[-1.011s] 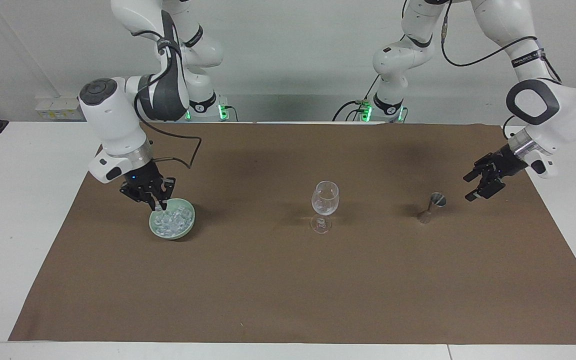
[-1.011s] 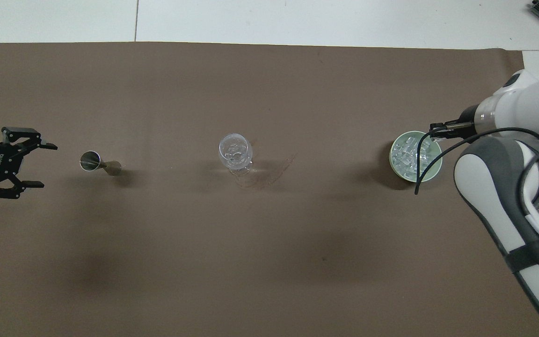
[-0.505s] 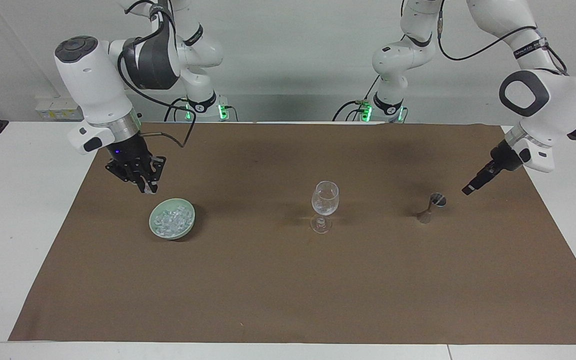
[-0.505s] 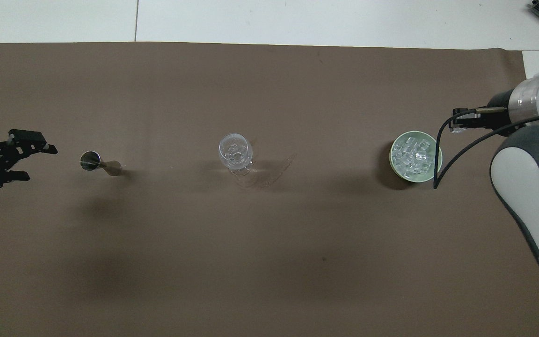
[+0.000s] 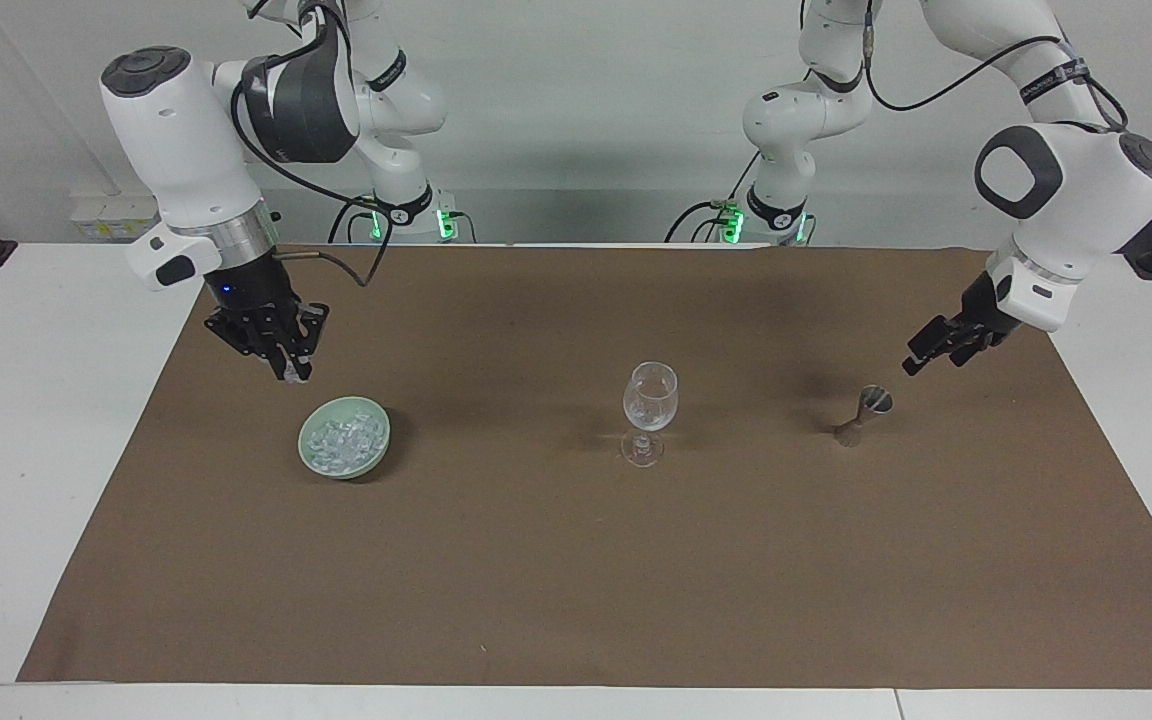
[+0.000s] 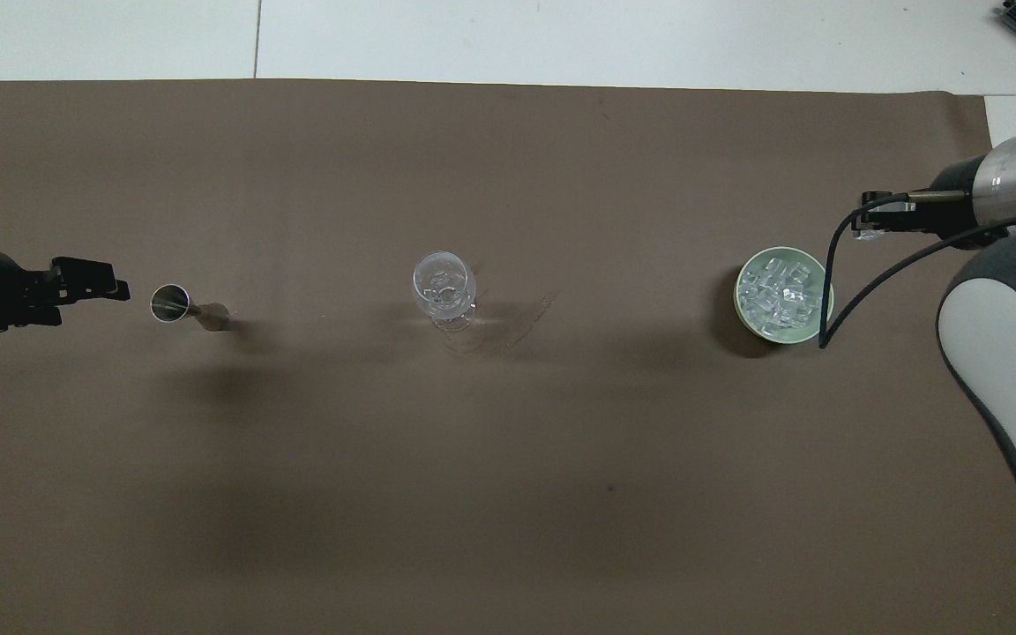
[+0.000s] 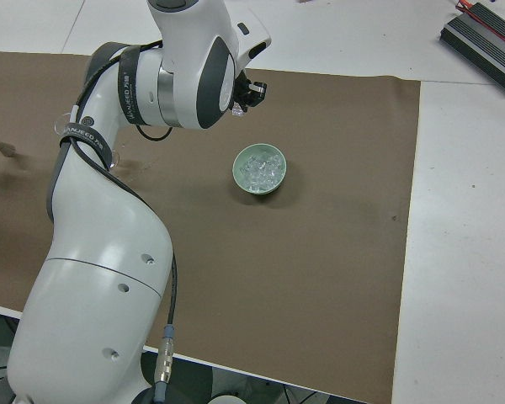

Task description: Pour wine and add ice with both arms

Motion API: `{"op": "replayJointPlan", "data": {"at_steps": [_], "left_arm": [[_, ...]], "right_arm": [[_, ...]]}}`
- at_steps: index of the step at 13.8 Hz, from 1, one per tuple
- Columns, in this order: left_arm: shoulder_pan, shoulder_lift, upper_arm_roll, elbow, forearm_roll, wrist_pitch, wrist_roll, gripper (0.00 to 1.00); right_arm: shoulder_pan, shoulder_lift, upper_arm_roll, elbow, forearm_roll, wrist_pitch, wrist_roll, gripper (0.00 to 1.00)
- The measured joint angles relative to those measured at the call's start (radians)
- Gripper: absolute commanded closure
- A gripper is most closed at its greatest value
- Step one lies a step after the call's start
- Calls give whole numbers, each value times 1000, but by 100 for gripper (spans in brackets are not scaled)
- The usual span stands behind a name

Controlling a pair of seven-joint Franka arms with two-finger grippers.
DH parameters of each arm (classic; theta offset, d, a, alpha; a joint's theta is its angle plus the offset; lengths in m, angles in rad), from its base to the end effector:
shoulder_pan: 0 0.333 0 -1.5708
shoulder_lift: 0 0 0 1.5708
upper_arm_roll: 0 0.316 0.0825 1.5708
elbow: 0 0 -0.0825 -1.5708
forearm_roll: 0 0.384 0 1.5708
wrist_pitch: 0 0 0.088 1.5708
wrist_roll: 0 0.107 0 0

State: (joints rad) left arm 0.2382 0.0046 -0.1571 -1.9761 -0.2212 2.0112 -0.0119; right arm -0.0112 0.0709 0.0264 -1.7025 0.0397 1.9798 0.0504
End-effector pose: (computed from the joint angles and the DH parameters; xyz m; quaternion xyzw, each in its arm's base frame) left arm 0.5600 0.0326 0.4683 0.9905 0.0917 0.0186 0.1003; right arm 0.6054 0.0112 0.5593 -0.9942 0.0236 -0.1023 0.0232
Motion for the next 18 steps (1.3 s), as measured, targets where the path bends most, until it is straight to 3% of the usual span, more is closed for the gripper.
{"op": "replayJointPlan", "data": {"at_steps": [4,13,18], "left_arm": [[-75,-11,-2,-7,40,-10,76,0],[-195,-77,-3,-9,151,-80,93,0],[-195,-107,2,108,217,-210,106,0]], "right_arm": [[-3,-8,12,14,1,-21,15,100],[-41,-8,249,38,1,-41,261,100],[-35,-8,384,43,27,18,438,100]]}}
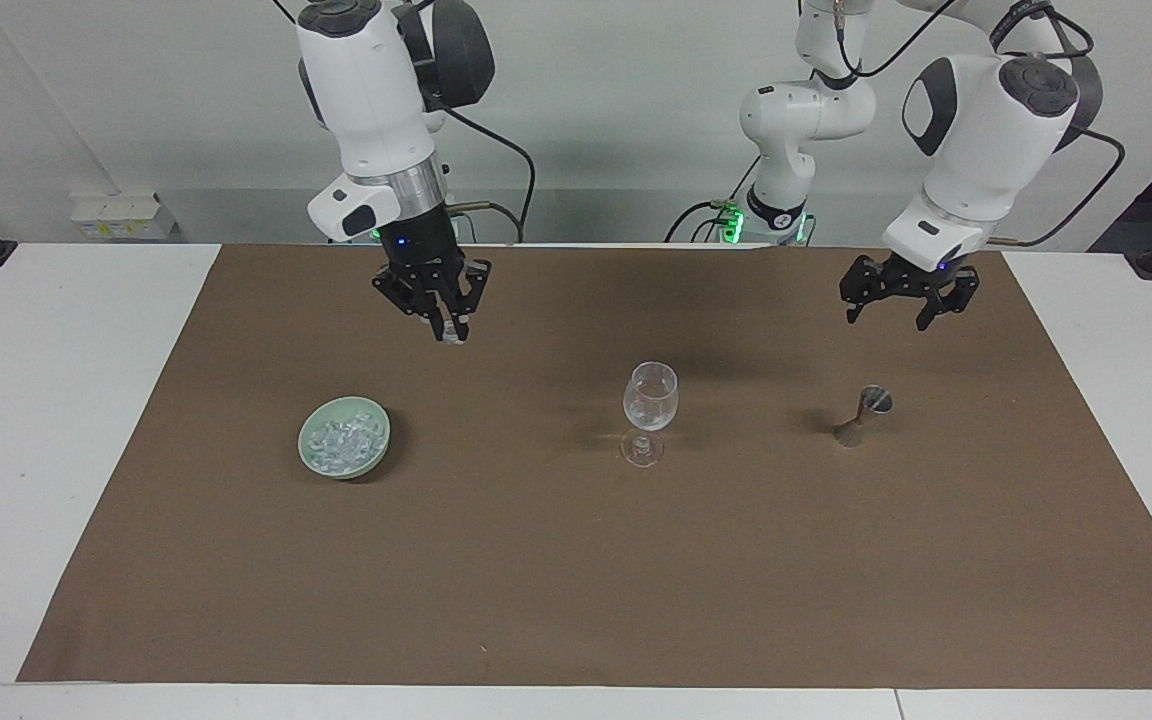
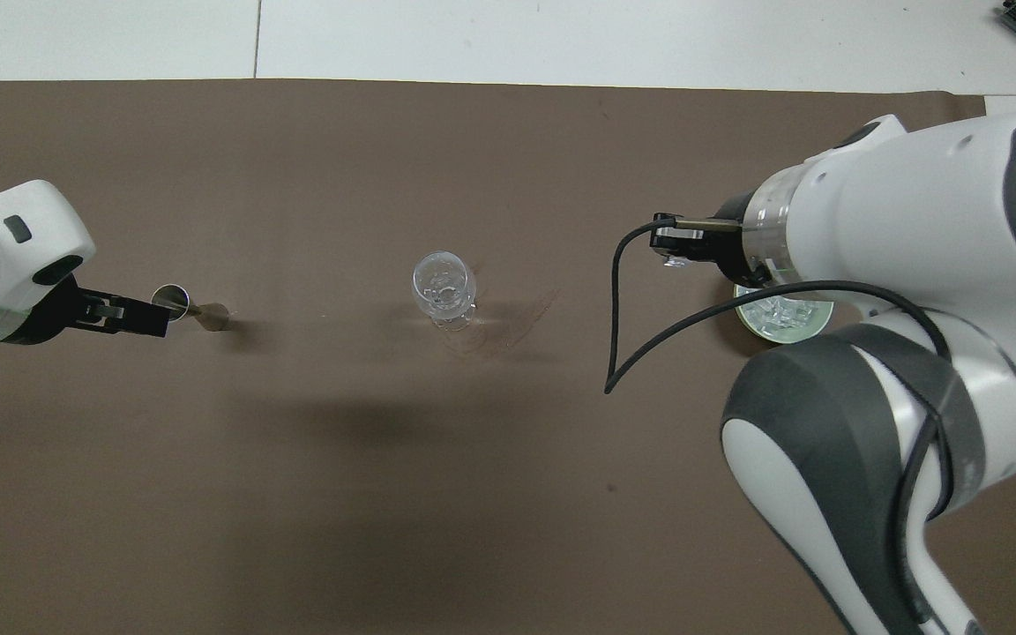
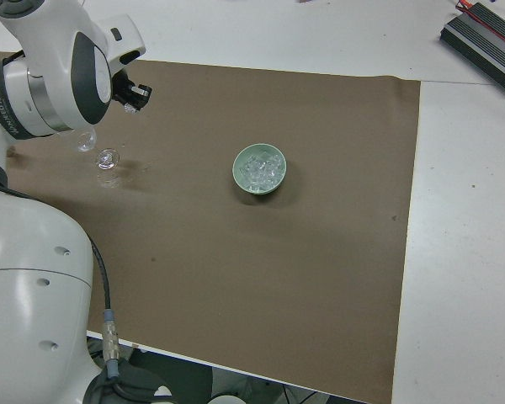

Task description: Pour wine and add ice with both arms

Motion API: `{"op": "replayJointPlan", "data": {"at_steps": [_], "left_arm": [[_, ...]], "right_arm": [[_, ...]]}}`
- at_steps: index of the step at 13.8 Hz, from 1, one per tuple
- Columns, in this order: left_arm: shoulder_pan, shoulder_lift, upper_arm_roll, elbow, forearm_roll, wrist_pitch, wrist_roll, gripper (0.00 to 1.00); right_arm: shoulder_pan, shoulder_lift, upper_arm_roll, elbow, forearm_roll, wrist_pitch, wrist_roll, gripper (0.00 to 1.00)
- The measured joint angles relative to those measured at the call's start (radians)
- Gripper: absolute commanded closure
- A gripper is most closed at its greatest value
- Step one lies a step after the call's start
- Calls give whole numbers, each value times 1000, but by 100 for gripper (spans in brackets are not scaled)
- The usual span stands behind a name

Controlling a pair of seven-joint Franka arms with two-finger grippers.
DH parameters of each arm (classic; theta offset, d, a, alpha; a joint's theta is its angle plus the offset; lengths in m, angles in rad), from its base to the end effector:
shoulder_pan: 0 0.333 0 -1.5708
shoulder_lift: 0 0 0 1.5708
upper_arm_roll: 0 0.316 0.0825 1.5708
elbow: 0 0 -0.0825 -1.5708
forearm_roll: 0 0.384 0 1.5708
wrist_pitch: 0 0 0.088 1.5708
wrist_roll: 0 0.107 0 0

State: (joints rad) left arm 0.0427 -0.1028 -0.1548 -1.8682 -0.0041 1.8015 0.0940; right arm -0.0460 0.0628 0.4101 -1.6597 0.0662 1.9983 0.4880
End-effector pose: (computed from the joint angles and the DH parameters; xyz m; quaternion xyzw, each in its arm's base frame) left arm 0.5307 -0.0632 0.5580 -0.9946 0.1022 -0.0175 0.0058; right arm 0.5680 0.2134 0.5910 -0.9865 0.0727 -0.1091 0.0979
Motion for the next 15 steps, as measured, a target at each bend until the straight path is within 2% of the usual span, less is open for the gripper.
{"op": "replayJointPlan", "data": {"at_steps": [3,8,15], "left_arm": [[7,-2,26,82,4,-59,0,0],[32,-6,32,222,5,-229,11,0],[28,1,28,228,5,-237,34,0]], "right_arm": [[30,1,28,6,30,67,80,100],[107,28,28,53,32,84,151,100],[163,128,28,62,32,214,172,100]]}}
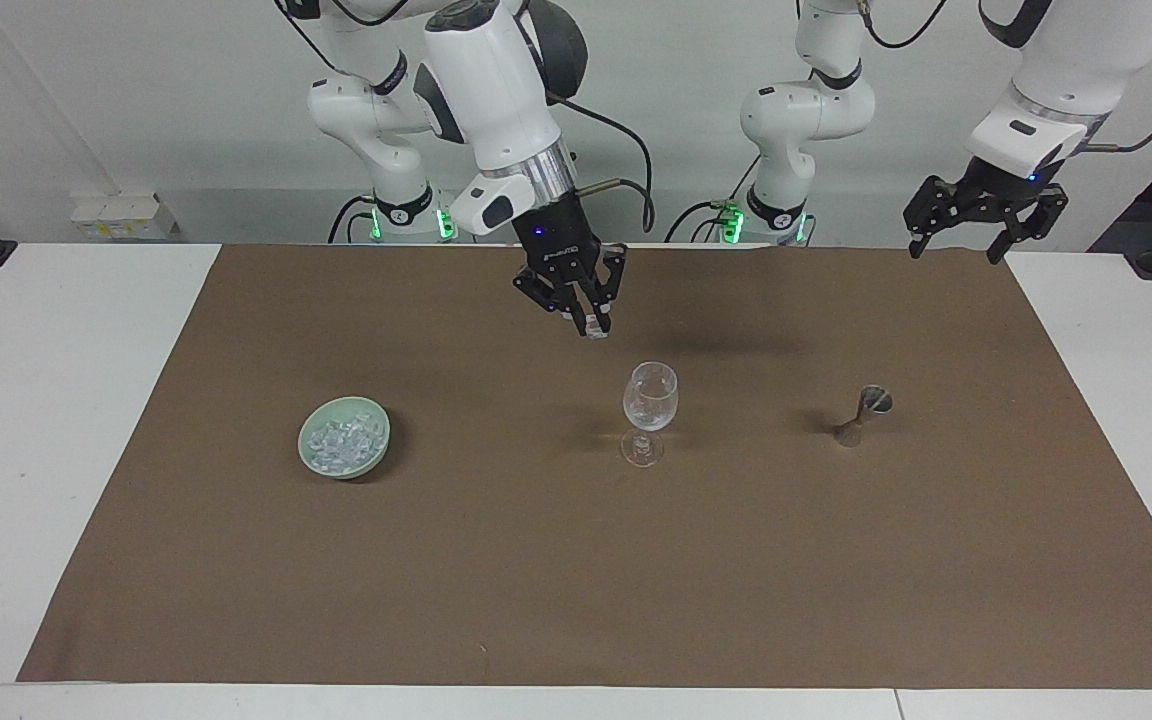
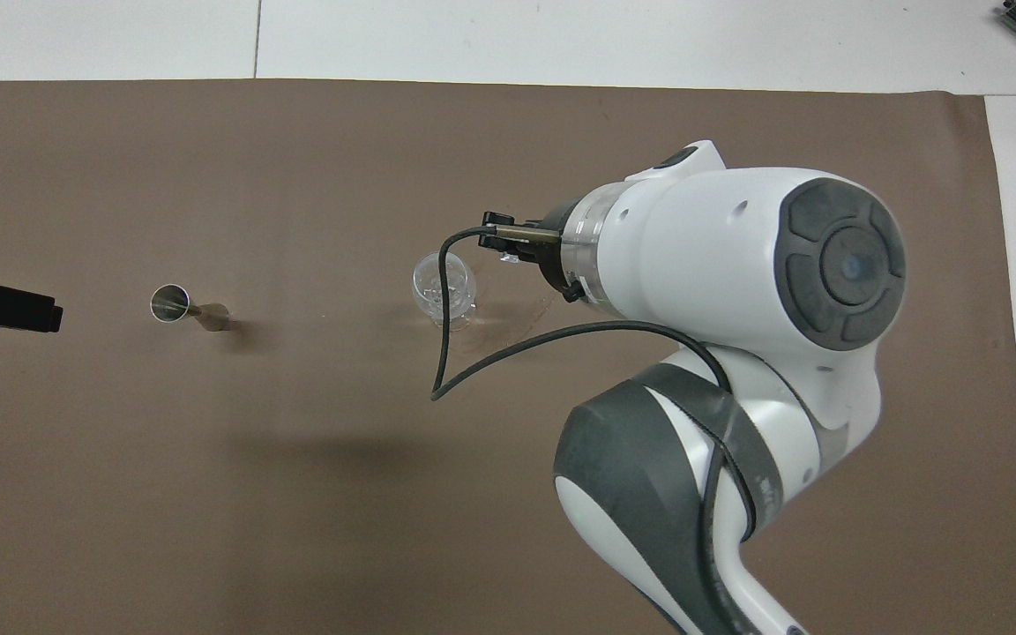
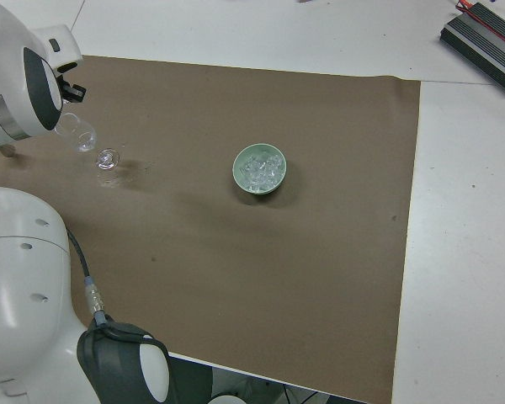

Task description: Pour wine and add ice with both arms

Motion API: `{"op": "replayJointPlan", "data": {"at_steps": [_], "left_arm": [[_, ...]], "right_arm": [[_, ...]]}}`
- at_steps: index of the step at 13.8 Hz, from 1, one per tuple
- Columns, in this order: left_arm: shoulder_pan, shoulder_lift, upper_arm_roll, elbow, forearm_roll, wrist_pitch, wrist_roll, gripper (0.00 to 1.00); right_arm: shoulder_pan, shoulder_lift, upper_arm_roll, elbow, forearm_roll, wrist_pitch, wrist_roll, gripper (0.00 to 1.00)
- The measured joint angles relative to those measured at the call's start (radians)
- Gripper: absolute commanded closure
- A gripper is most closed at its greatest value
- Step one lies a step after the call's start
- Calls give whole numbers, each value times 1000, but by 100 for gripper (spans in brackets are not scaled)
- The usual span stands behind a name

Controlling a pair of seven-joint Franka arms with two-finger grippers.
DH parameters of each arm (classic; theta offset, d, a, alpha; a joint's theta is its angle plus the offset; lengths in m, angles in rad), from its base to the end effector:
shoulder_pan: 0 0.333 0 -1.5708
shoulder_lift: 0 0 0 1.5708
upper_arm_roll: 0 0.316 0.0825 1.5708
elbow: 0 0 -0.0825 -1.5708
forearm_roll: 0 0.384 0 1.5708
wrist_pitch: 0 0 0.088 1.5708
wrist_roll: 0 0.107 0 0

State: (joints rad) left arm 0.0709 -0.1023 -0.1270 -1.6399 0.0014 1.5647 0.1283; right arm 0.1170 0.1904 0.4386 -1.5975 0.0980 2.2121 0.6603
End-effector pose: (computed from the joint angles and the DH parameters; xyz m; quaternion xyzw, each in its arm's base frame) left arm 0.5210 -0.0328 0.6459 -0.9957 0.0918 -0.0129 0.0076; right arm 0.5662 0.3270 0.5754 -0.9688 0.0830 -0.1316 0.1928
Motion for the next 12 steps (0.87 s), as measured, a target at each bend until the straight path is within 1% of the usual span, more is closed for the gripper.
{"op": "replayJointPlan", "data": {"at_steps": [4,10,12], "left_arm": [[-43,0,34,-1,0,0,0,0],[-40,0,50,-1,-1,0,2,0],[-34,0,59,0,-17,-2,1,0]], "right_arm": [[34,32,0,1,0,48,8,100],[52,64,0,2,0,54,10,100],[59,77,0,2,-6,67,10,100]]}}
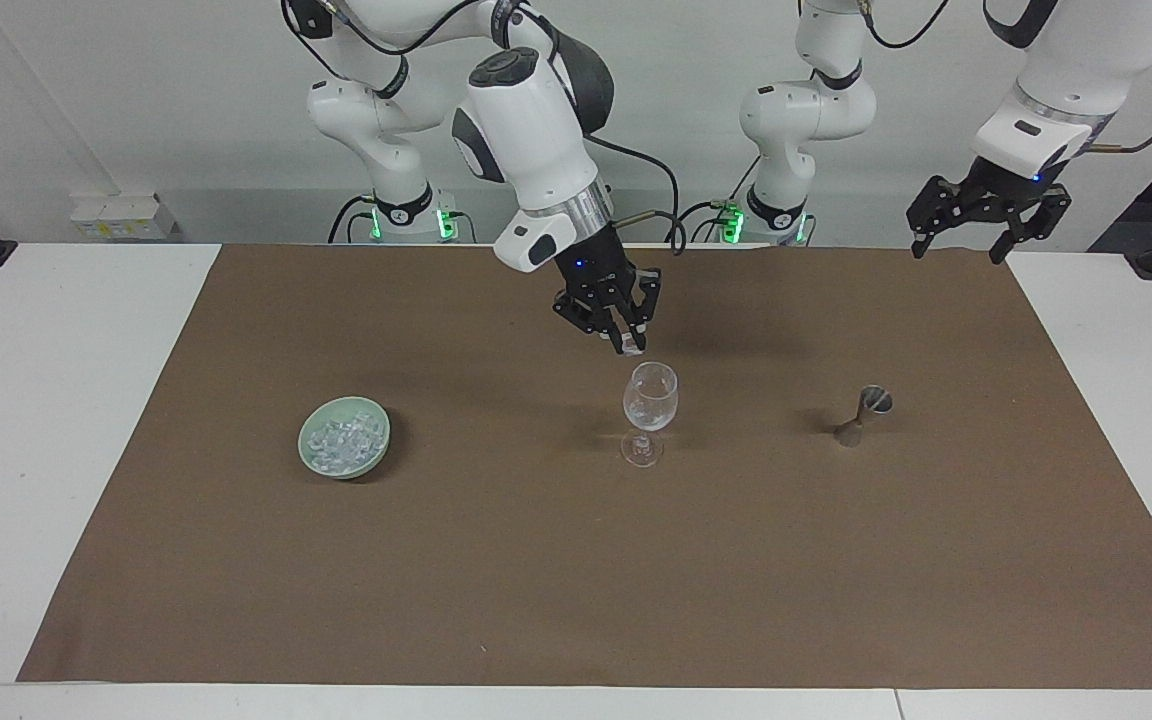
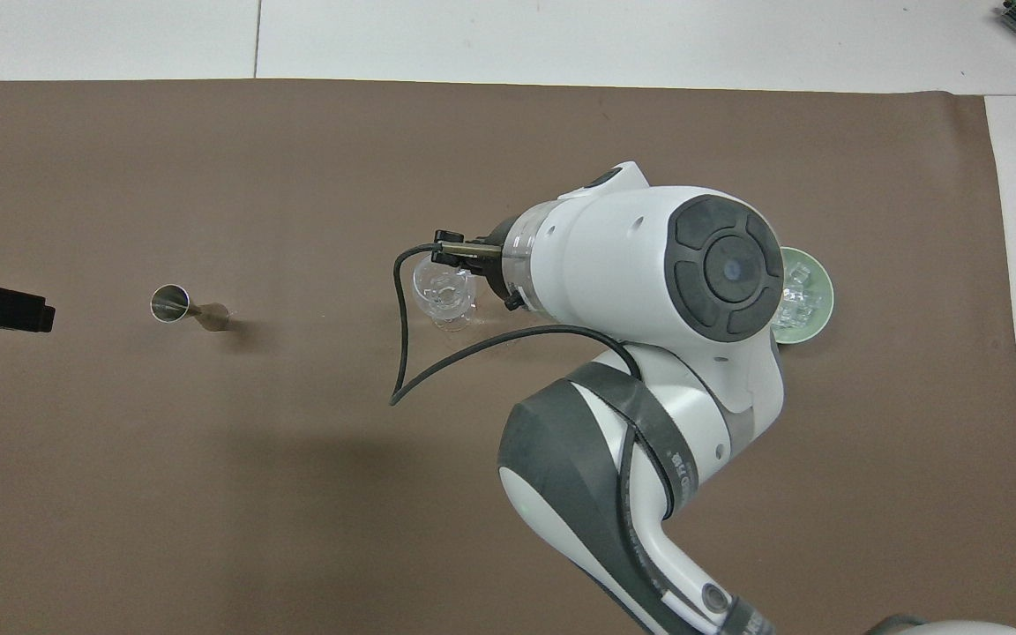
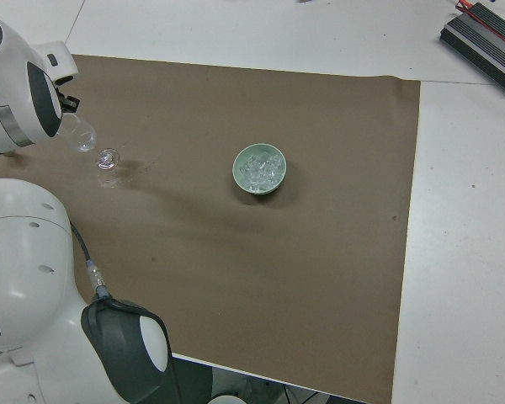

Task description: Pour wine and add ice with both arms

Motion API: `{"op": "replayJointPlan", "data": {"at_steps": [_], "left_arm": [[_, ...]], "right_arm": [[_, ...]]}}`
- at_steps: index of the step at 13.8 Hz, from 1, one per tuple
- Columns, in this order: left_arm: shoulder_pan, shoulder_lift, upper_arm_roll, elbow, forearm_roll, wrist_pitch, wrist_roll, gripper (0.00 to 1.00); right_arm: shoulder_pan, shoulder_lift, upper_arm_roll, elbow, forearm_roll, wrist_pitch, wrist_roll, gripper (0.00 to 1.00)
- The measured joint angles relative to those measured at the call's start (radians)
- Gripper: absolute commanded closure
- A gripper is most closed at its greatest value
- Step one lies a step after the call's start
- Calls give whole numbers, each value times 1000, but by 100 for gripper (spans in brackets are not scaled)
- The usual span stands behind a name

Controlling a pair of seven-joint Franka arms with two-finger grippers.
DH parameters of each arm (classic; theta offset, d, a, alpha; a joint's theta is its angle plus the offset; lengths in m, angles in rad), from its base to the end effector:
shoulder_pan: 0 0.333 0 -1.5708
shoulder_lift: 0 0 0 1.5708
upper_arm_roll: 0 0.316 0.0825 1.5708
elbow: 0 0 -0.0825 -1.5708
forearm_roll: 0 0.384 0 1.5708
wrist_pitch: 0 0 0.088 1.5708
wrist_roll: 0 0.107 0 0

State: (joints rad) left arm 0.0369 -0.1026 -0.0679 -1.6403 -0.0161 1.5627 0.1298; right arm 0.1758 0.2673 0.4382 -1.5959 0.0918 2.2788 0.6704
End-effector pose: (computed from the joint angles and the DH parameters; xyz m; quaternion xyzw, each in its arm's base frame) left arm 0.5211 -0.0199 0.6461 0.9967 -0.0803 0.0126 0.0040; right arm 0.5675 0.3632 0.5374 -0.9693 0.0677 -0.1177 0.2050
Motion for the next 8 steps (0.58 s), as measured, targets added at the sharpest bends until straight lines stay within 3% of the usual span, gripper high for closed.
{"op": "replayJointPlan", "data": {"at_steps": [8], "left_arm": [[-27,-22,4,2,-43,-30,-72,0]], "right_arm": [[31,56,-2,0,-52,58,4,100]]}}
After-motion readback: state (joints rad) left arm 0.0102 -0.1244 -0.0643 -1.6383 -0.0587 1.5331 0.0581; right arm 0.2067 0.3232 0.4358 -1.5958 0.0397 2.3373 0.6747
